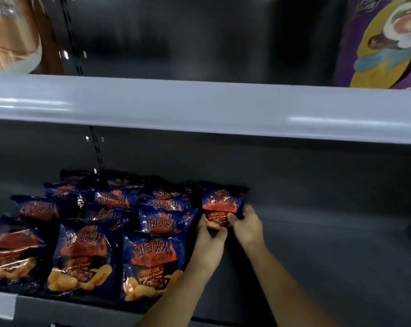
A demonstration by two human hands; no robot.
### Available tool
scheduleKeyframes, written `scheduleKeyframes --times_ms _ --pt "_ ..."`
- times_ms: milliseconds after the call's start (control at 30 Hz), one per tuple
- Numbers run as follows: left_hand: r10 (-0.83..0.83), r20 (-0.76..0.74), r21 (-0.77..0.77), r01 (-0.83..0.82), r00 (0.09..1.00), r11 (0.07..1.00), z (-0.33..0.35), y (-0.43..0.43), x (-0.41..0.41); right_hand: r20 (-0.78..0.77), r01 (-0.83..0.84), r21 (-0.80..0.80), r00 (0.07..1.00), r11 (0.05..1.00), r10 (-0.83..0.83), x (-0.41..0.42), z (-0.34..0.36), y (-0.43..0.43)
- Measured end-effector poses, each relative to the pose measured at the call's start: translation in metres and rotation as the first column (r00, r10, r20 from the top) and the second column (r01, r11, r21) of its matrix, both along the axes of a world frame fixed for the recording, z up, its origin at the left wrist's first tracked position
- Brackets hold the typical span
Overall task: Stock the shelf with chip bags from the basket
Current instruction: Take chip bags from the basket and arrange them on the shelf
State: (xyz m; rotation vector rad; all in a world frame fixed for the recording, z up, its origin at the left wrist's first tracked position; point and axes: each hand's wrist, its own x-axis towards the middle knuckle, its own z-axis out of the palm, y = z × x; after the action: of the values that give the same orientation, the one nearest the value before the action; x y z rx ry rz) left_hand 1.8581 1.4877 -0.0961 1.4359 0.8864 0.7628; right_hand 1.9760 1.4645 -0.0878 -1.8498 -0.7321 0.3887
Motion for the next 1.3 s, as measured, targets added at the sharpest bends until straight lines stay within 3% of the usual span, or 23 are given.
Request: scheduleKeyframes --times_ms 500,733,867,967,1133,1300 --pt "0.007 -0.033 0.018 -0.007 0.999 1.0 -0.008 0.012 -0.004 -0.087 0.013 0.028 0.996 1.0 -0.011 -0.01 -0.001 0.009" --pt "0.188 -0.075 0.167 -0.174 0.979 0.971 0.0 -0.024 -0.001 -0.117 0.078 0.099 0.991 0.992 -0.067 -0.007 0.005 -0.016" --pt "0.073 -0.084 0.187 -0.056 0.994 0.981 0.009 -0.045 0.002 -0.218 0.189 0.237 0.966 0.953 -0.138 0.0 0.02 -0.047" --pt "-0.02 -0.073 0.157 0.032 0.997 0.987 0.018 -0.07 0.011 -0.324 0.208 0.314 0.941 0.926 -0.102 0.009 0.035 -0.086" --pt "-0.193 -0.052 0.14 0.199 0.98 0.97 0.03 -0.136 0.042 -0.329 0.263 0.409 0.936 0.874 -0.128 0.025 0.059 -0.18" --pt "-0.411 -0.052 0.181 0.414 0.91 0.892 0.023 -0.231 0.083 -0.356 0.392 0.48 0.905 0.785 -0.234 0.047 0.051 -0.298"
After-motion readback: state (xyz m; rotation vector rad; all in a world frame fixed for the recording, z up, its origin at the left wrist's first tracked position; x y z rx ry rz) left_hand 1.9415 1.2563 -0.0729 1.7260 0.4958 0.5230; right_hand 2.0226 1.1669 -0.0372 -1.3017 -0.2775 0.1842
